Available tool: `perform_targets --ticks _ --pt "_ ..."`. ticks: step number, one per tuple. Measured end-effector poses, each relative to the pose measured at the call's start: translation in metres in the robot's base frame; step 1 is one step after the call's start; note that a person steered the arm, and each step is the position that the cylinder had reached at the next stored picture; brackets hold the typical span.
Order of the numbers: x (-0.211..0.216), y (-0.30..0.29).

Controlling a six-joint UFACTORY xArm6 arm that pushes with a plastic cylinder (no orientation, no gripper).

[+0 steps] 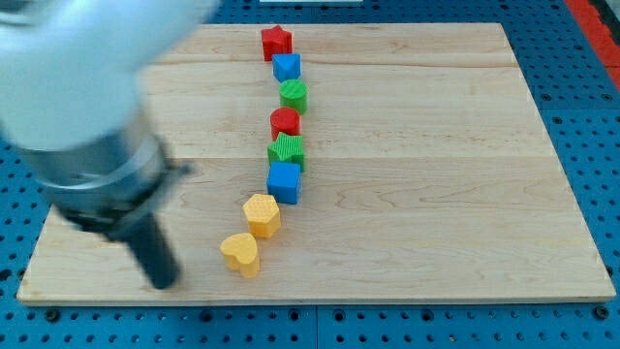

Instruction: Place the yellow hexagon below the blue cube

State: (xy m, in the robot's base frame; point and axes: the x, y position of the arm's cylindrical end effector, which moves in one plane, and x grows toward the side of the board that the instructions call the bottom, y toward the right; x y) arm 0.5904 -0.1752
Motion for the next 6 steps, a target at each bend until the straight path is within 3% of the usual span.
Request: perform_targets --ticks 1,2,6 --pt "-0.038 0.015" --pt "-0.044 0.057" --pt "-0.073 0.087"
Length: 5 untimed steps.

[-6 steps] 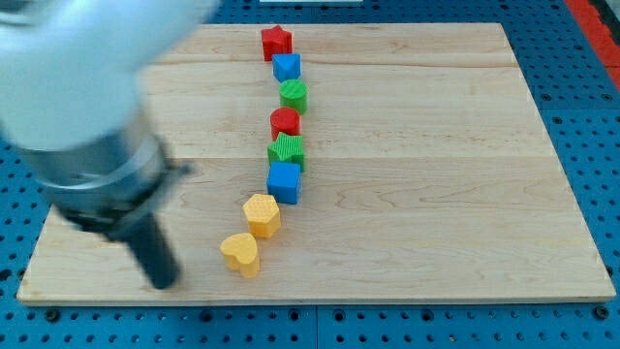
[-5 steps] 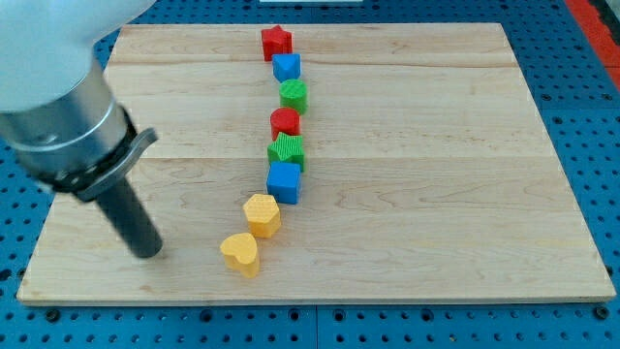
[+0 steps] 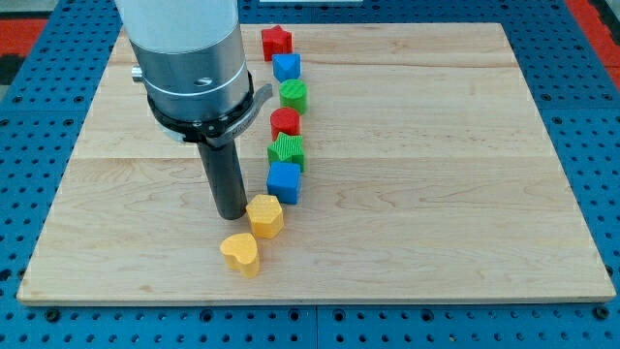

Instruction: Place the yellow hexagon below the blue cube

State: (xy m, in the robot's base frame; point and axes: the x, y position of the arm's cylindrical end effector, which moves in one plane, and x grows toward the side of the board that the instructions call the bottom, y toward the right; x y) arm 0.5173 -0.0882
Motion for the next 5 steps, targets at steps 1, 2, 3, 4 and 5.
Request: perform_targets --ticks 1,2,3,4,5 --pt "0.0 0.0" --pt "0.0 0.004" --pt "0.0 0.011" --pt "0.0 0.022" --pt "-0.006 -0.005"
